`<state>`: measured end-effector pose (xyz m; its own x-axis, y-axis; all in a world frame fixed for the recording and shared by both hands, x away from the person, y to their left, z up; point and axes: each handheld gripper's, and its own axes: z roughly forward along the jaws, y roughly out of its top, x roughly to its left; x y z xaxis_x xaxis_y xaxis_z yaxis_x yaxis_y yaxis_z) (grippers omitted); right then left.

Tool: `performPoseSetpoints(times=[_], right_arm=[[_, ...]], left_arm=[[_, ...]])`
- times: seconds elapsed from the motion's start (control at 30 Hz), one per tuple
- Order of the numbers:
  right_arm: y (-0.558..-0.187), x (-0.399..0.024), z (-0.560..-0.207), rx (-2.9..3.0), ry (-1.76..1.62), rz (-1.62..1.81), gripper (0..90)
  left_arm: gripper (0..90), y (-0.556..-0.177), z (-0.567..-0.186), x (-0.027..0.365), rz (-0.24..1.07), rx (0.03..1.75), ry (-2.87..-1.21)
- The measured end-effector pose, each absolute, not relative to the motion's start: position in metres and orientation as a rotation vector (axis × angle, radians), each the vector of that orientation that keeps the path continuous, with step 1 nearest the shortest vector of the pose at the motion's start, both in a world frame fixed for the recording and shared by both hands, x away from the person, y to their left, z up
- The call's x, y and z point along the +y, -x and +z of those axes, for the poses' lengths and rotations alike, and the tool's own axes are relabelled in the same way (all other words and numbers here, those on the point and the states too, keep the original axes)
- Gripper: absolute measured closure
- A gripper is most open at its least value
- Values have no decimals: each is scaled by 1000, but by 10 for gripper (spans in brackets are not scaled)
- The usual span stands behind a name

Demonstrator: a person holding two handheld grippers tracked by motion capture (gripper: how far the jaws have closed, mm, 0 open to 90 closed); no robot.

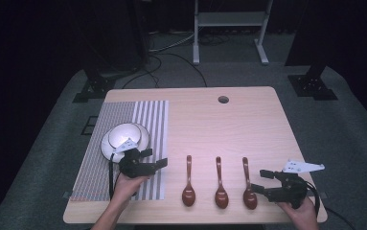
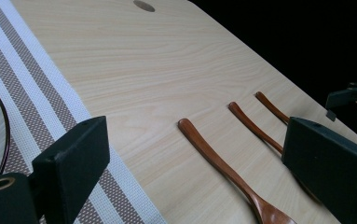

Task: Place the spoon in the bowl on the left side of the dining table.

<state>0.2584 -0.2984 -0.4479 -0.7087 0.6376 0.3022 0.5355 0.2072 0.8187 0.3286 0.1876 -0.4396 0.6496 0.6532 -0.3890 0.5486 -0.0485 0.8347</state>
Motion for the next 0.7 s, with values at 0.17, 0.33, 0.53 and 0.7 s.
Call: performPoseSetpoints(times=[0.17,0.33,0.53,0.7], right_arm=[[-260,-295,-448,2373,-1146,1540,222],[-263,-285,-447,2428,-1118,1526,214],[-266,-265,-446,2519,-1053,1498,214],[-268,-251,-443,2564,-1003,1499,214]], left_arm=[[66,-330,-439,188,118,976,-1706],[66,-330,-438,191,132,994,-1689],[66,-330,-437,193,132,1001,-1675],[66,-329,-437,191,132,1001,-1680]])
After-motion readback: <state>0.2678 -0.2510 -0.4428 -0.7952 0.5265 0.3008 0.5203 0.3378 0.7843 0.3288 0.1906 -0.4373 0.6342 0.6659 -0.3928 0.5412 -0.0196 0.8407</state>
